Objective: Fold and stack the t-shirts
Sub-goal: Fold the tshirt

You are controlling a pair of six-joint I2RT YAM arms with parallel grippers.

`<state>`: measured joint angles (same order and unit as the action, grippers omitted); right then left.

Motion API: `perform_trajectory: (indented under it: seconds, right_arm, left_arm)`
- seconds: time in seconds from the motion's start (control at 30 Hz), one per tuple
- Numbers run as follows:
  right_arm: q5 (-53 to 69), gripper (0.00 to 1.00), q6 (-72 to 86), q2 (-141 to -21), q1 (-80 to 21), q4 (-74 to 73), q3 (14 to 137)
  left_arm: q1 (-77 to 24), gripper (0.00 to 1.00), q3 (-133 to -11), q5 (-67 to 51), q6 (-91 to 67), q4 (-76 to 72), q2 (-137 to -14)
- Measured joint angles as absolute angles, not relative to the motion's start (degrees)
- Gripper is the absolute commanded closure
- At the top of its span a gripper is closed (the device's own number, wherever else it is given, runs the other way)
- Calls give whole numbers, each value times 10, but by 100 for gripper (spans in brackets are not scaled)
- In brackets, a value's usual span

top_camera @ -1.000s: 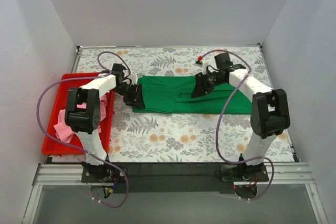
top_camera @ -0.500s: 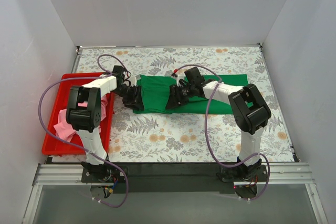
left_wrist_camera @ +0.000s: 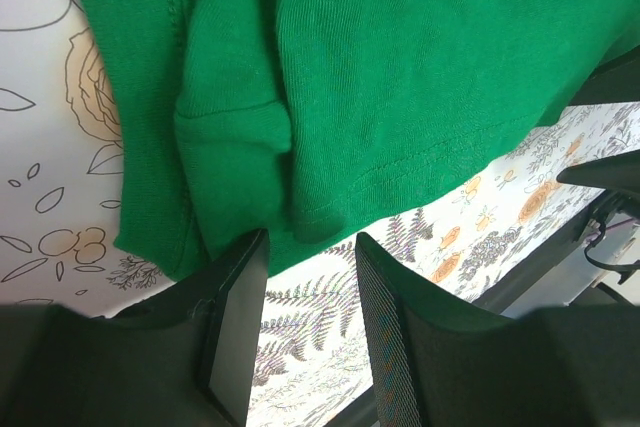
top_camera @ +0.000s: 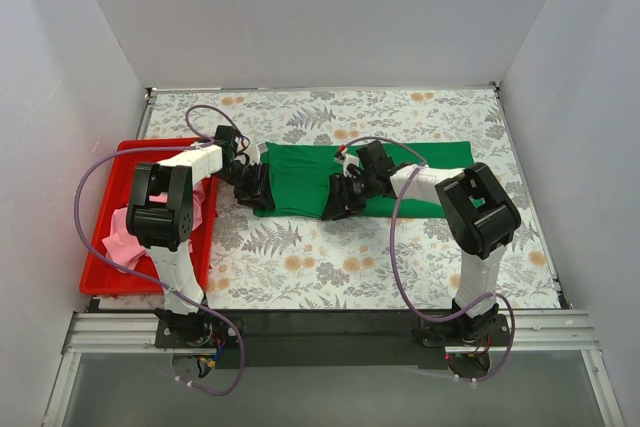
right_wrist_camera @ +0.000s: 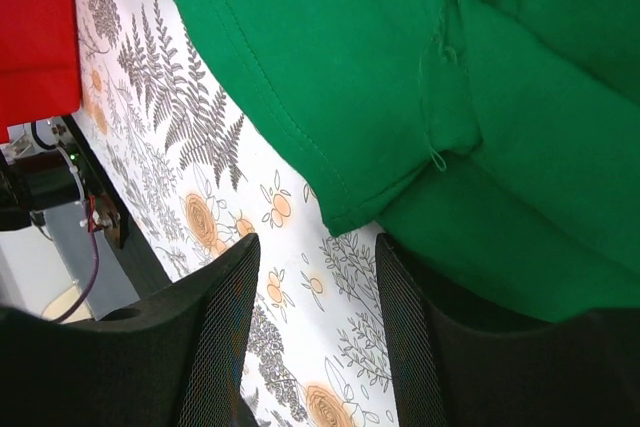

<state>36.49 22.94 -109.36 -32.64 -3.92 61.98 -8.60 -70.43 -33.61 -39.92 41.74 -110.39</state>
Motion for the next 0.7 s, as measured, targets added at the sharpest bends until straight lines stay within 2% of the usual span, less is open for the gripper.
perform_trajectory:
  seconds: [0.47,0.7]
  right_arm:
    - [362,50,241,-1099,-327,-27,626]
    - [364,58,250,-1101,-327,-24,626]
  left_arm:
    - [-85,67,-702,-343,-401,413,-1104]
    - [-85,73,-702,-360,-399,413,-1104]
